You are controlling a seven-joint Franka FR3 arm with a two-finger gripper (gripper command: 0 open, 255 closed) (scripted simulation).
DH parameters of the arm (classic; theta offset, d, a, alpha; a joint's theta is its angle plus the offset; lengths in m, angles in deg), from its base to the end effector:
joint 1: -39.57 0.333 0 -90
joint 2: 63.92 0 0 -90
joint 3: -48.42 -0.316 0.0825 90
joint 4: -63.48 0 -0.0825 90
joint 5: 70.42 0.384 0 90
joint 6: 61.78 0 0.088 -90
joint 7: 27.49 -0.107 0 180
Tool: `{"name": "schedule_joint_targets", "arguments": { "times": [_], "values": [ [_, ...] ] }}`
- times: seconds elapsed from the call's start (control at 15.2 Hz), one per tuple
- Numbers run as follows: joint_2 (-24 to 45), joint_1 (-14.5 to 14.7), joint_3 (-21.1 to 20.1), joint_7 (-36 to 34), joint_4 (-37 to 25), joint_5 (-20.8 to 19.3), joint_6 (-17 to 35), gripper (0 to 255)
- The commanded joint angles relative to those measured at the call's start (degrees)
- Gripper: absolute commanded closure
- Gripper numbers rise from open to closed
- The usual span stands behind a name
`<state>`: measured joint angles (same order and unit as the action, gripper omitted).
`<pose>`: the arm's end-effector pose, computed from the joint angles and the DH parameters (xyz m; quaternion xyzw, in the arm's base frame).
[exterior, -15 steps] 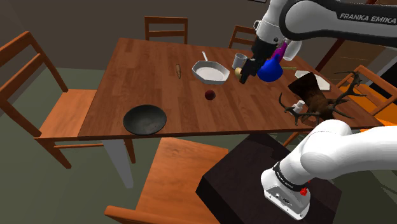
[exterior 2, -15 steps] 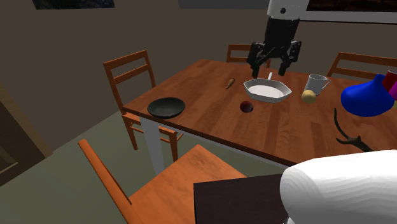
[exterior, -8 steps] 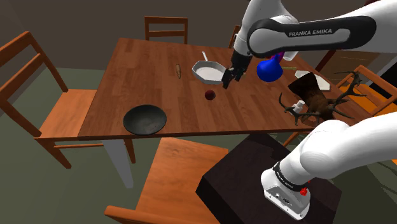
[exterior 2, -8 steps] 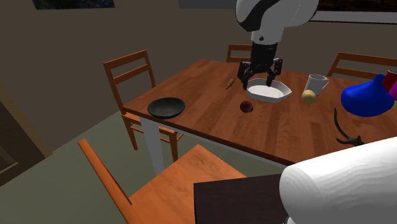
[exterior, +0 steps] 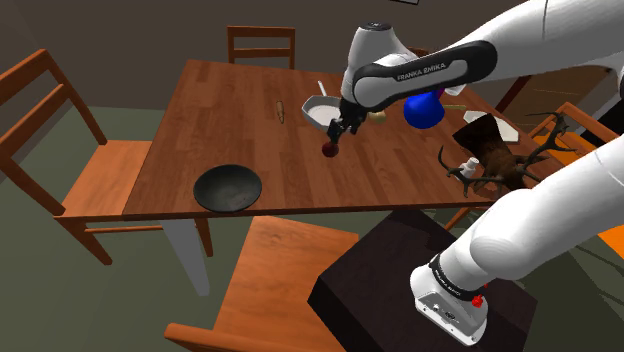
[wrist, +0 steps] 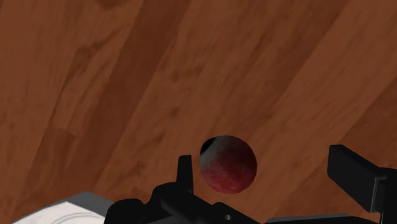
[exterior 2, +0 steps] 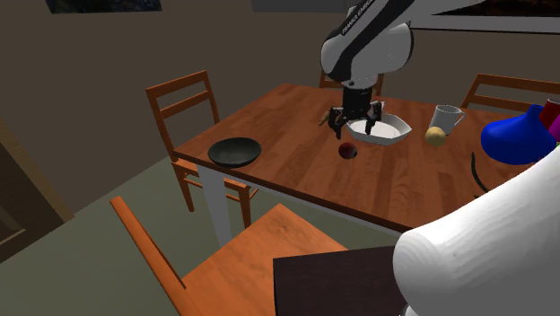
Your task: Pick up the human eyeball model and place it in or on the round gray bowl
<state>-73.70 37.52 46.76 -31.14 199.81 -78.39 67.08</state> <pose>0.4776 -0.0071 0.3929 0.9981 0.0072 0.0216 0.0568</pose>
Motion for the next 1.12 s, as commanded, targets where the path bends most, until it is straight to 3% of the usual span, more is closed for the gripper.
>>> {"name": "schedule_joint_targets", "arguments": {
  "times": [0.0, 0.2, 0.66, 1.06],
  "values": [
    [5.2, -0.3, -0.4, -2.0, -2.6, -1.6, 2.5, 0],
    [11.9, -0.6, -0.3, -4.6, -6.1, -4.0, 5.4, 0],
    [15.7, -0.9, 0.3, -5.4, -4.9, -5.3, 10.5, 0],
    [16.1, -0.9, 0.3, -5.5, -4.8, -5.4, 10.9, 0]
  ]
}}
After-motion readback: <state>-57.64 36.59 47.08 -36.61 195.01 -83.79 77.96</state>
